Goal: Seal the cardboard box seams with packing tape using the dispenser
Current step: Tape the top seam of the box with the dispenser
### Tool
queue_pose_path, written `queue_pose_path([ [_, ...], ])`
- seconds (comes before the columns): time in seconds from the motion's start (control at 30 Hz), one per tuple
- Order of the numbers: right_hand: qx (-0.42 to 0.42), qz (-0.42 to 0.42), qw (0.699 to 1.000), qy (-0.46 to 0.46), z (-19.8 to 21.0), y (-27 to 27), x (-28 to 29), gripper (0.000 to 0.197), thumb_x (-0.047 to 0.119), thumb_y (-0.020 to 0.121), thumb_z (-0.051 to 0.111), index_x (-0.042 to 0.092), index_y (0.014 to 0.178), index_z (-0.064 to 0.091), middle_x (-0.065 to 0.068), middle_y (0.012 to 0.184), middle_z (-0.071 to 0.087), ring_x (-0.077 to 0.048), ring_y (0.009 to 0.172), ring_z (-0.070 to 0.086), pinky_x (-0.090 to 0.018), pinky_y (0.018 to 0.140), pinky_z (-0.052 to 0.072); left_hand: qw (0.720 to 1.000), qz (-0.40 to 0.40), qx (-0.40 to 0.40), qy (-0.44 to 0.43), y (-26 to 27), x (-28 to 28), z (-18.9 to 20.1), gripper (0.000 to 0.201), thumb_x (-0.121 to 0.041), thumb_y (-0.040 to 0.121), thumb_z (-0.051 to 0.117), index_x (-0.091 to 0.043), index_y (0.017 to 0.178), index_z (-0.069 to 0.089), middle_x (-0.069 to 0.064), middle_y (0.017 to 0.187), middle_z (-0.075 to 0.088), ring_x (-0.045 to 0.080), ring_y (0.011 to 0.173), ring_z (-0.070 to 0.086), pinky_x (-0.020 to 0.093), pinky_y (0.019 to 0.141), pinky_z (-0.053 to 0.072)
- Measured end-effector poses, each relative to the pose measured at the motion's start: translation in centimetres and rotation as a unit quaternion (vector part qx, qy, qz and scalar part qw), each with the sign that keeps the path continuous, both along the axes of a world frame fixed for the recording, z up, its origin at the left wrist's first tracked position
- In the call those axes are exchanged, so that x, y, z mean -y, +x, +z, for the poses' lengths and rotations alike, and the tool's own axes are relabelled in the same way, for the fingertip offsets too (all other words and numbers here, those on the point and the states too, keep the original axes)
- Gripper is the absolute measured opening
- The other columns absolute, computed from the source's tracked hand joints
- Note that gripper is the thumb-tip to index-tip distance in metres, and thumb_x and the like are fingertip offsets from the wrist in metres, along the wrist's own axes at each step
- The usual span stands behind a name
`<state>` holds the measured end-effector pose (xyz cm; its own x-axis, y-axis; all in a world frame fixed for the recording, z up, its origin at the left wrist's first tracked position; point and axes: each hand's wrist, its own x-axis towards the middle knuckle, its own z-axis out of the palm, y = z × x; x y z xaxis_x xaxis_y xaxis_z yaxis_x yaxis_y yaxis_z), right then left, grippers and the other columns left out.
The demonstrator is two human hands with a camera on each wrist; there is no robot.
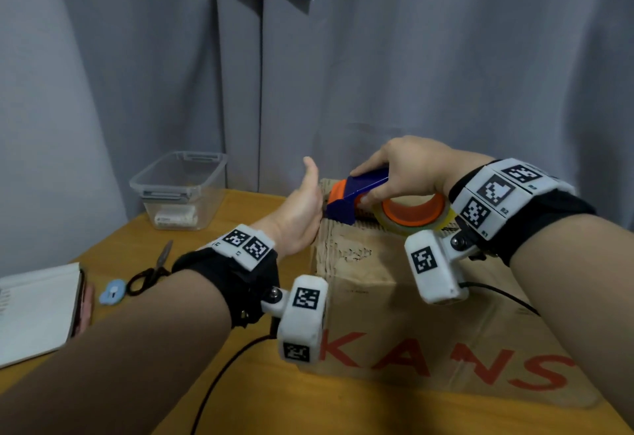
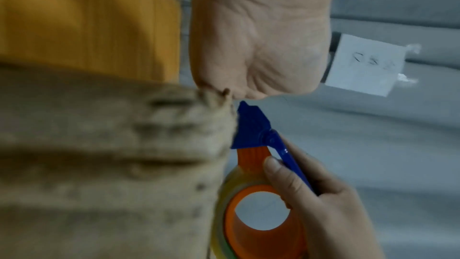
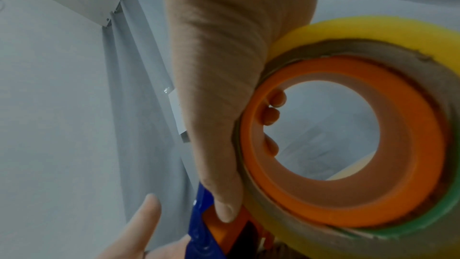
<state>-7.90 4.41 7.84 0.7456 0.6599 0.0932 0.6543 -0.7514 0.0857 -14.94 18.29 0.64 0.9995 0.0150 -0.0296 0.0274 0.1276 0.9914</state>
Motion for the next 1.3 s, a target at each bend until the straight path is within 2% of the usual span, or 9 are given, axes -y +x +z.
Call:
queue_pose_path([
  [0.13,-0.013,-0.004,1.000,0.009,0.1,-0.1,-0.2,0.050,0.057,0.071,0.071,0.046,0.119,0.061,0.015,0.110,0.066,-0.010,0.093,0.055,-0.032,0.080,0.047,0.999,-0.015,-0.014,-0.027,-0.4,-0.2,-0.1,0.074,-0.058,0.094,0.000,-0.012,0.148,0.019,0.007,0.149,0.036,0.007,0.109,0.043,0.020,0.081,0.037],
  [0.33,-0.028,-0.016,0.999,0.021,0.2,-0.5,-0.3,0.048,0.057,0.070,0.072,0.047,0.116,0.062,0.016,0.105,0.067,-0.010,0.093,0.057,-0.035,0.083,0.050,0.998,-0.027,-0.052,0.034,0.2,-1.7,-3.9,0.085,-0.071,0.086,0.000,-0.018,0.128,0.052,0.003,0.121,0.064,0.015,0.112,0.059,0.030,0.097,0.043],
  [0.47,-0.023,-0.017,0.999,0.022,0.1,-0.4,-0.3,0.049,0.057,0.069,0.072,0.048,0.116,0.062,0.016,0.106,0.066,-0.010,0.094,0.057,-0.034,0.082,0.049,0.994,-0.033,-0.045,0.099,0.9,-2.2,-3.5,0.085,-0.064,0.090,-0.006,-0.012,0.146,0.032,0.010,0.145,0.042,0.024,0.137,0.035,0.028,0.107,0.031],
  [0.57,-0.018,-0.019,0.999,0.024,0.0,-0.3,-0.1,0.051,0.061,0.067,0.071,0.050,0.116,0.060,0.017,0.107,0.066,-0.010,0.094,0.056,-0.034,0.082,0.049,0.996,-0.028,-0.041,0.076,1.5,-1.8,-2.5,0.086,-0.062,0.091,-0.005,-0.006,0.139,0.039,0.011,0.134,0.051,0.018,0.117,0.054,0.025,0.084,0.048],
  [0.63,-0.014,-0.017,0.999,0.025,-0.1,-0.2,0.0,0.052,0.061,0.067,0.071,0.050,0.117,0.060,0.018,0.108,0.066,-0.010,0.095,0.056,-0.032,0.080,0.048,0.992,-0.050,-0.043,0.110,1.9,-2.0,-3.1,0.083,-0.066,0.088,-0.005,-0.013,0.132,0.042,0.000,0.127,0.052,0.008,0.112,0.050,0.021,0.096,0.037],
  [0.8,-0.026,0.000,1.000,0.017,0.2,0.1,0.2,0.052,0.059,0.071,0.070,0.045,0.121,0.059,0.017,0.110,0.065,-0.009,0.096,0.056,-0.031,0.081,0.047,0.954,-0.100,-0.047,0.280,1.8,-4.6,-3.1,0.090,-0.077,0.079,0.026,-0.034,0.148,-0.013,-0.004,0.159,0.005,0.017,0.145,0.010,0.039,0.115,0.013],
  [0.97,-0.086,0.011,0.996,0.033,1.1,0.9,0.4,0.051,0.049,0.075,0.073,0.038,0.123,0.060,0.015,0.111,0.065,-0.007,0.096,0.057,-0.026,0.083,0.044,0.910,-0.206,-0.031,0.359,2.7,-5.2,-1.9,0.108,-0.063,0.068,0.068,-0.041,0.148,-0.001,-0.006,0.157,0.015,0.014,0.142,0.016,0.038,0.115,0.018],
  [1.17,-0.061,0.029,0.997,0.035,1.0,1.8,-0.3,0.048,0.047,0.077,0.072,0.035,0.123,0.062,0.013,0.113,0.066,-0.006,0.093,0.055,-0.024,0.081,0.042,0.832,-0.226,-0.093,0.498,5.1,-5.5,0.5,0.090,-0.055,0.083,0.057,-0.035,0.149,-0.002,-0.004,0.158,0.007,0.018,0.144,0.008,0.040,0.115,0.015],
  [1.3,-0.073,0.032,0.996,0.041,1.2,2.0,-0.1,0.048,0.045,0.078,0.072,0.035,0.123,0.062,0.013,0.114,0.065,-0.004,0.092,0.054,-0.021,0.078,0.039,0.823,-0.222,-0.098,0.514,5.4,-5.8,0.4,0.087,-0.056,0.084,0.055,-0.035,0.149,0.002,-0.004,0.158,0.011,0.017,0.145,0.009,0.039,0.115,0.015],
])
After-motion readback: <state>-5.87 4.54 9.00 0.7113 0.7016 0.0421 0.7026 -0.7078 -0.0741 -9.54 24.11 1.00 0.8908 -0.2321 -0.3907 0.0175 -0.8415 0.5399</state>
